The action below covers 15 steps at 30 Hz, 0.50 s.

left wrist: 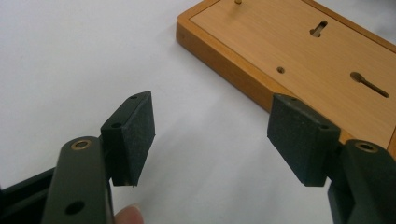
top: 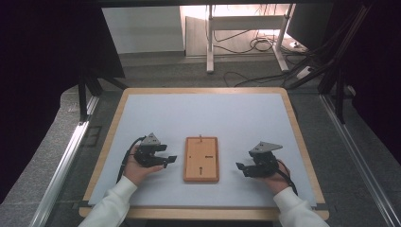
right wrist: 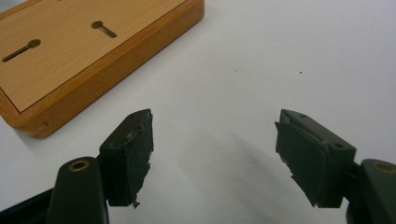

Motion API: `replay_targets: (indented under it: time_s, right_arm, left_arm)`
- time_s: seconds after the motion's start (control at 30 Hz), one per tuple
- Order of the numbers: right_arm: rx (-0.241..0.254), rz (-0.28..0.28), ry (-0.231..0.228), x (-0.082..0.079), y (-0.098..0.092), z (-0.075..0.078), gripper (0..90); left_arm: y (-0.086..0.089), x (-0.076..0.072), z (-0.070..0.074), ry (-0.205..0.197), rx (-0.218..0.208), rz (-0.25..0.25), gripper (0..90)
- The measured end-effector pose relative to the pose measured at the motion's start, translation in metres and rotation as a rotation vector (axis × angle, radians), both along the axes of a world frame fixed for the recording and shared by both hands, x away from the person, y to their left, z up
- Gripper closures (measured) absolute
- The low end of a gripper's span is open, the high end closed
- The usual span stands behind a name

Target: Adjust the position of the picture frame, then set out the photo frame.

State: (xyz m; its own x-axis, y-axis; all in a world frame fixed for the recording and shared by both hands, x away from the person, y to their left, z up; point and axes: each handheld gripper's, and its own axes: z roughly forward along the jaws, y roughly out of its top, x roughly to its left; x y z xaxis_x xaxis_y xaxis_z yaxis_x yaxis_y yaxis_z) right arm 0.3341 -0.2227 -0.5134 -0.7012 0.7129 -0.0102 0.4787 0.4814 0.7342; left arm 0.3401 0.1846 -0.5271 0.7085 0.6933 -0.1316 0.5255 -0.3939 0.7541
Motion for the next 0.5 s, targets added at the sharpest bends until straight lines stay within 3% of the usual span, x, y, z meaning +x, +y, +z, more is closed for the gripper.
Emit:
replay_targets:
  time_s: [0.17, 0.5]
  right_arm:
    - [-0.006, 0.001, -0.003, -0.001, -0.002, -0.001, 27.6]
    - [-0.008, -0.006, -0.001, 0.0, -0.004, -0.001, 27.6]
  left_arm:
    - [-0.003, 0.004, 0.003, -0.005, 0.004, -0.003, 32.3]
    - [-0.014, 0.02, 0.013, -0.022, -0.036, -0.026, 31.8]
